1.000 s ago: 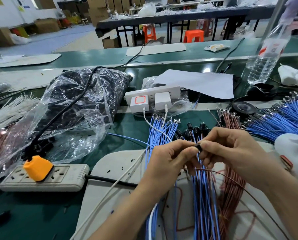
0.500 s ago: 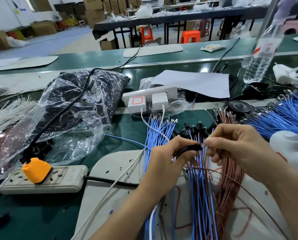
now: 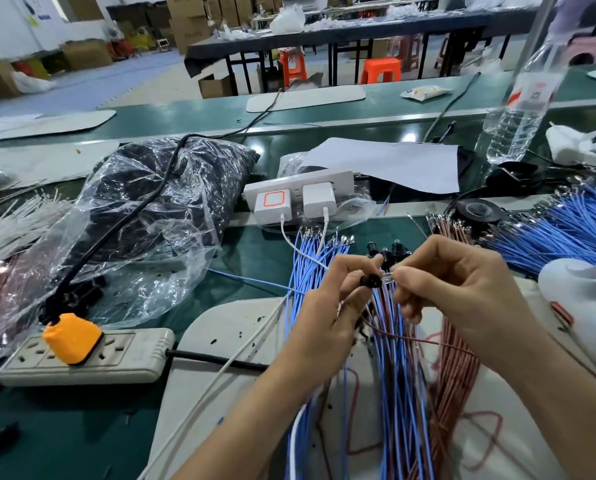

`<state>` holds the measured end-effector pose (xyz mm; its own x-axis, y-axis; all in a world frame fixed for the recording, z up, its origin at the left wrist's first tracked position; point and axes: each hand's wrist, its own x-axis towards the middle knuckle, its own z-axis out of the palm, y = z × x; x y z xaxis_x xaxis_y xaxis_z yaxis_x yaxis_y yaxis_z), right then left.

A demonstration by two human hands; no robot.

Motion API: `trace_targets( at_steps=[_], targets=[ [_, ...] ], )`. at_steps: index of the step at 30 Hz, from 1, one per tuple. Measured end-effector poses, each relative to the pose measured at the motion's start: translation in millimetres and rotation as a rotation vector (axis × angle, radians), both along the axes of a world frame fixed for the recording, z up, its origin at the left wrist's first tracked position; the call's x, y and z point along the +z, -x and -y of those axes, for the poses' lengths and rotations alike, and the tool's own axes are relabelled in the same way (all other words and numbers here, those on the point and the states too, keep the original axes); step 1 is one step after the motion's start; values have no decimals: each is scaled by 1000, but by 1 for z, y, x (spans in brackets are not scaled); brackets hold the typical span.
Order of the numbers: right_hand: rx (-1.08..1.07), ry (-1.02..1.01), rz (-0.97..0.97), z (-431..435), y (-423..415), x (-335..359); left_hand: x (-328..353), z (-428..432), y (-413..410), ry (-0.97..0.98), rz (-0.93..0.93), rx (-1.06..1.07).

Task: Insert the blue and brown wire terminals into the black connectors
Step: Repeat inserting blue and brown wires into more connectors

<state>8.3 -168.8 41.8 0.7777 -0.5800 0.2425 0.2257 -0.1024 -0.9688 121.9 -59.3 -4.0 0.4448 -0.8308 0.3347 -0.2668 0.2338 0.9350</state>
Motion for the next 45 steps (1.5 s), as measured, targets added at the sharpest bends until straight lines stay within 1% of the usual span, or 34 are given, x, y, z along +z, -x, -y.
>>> trace_targets(
  at_steps=[5, 11, 13, 15, 17, 19, 24, 27, 31, 37, 39, 42, 45],
  targets=[
    [-5, 52, -27, -2, 0, 0, -1, 1, 0, -8, 24, 2],
    [-58, 184, -78, -3, -1, -3, -3, -1, 0, -3, 105, 39],
    [-102, 263, -111, -3, -1, -5, -3, -1, 0, -10, 126, 62],
    [-111, 297, -145, -1, -1, -5, -2, 0, -1, -21, 153, 91],
    [-70, 254, -167, 2, 0, -4, 0, 0, 0, -22, 177, 93],
    [-29, 198, -191, 6, 2, -3, 0, -1, 1, -23, 162, 69],
    [81, -39, -223, 11, 3, 0, -2, -3, 0, -27, 24, 18],
    [131, -117, -251, 12, 4, -1, -3, -3, 1, -23, -30, 14],
    [145, -143, -247, 13, 3, -4, -3, -3, 1, -14, -72, 23],
    [161, -111, -247, 19, 4, -6, 0, -2, 0, -29, -66, 12],
    [166, -134, -247, 20, 4, -7, 1, -2, 0, -21, -90, 6],
    [189, -189, -270, 22, 4, -9, 1, -3, 1, -30, -69, 13],
    [211, -194, -298, 24, 7, -6, 1, -2, 3, -17, -94, -24]
  ],
)
